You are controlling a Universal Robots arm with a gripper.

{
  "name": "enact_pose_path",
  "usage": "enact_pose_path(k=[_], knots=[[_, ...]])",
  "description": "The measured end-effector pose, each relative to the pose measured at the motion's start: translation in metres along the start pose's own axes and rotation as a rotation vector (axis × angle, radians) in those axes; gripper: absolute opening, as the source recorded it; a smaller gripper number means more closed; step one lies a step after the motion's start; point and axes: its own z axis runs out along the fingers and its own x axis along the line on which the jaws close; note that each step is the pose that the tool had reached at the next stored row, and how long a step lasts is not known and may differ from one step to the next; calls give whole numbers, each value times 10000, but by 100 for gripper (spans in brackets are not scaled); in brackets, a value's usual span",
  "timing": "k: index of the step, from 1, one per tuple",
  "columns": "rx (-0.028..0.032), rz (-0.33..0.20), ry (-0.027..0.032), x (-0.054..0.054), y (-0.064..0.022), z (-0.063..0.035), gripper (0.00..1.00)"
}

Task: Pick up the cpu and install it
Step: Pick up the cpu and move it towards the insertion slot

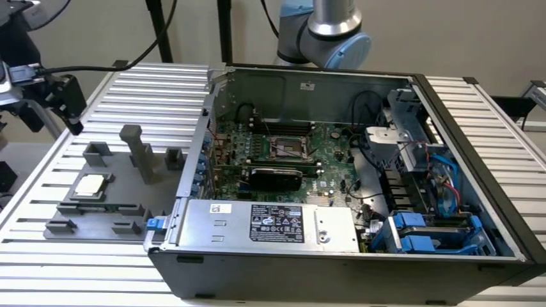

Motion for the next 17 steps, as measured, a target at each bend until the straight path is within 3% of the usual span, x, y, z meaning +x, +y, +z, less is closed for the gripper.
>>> enact_pose_path(k=[9, 17], knots=[[-1, -10, -1, 0, -45, 161, 71], [-1, -11, 0, -5, -148, 304, 71]])
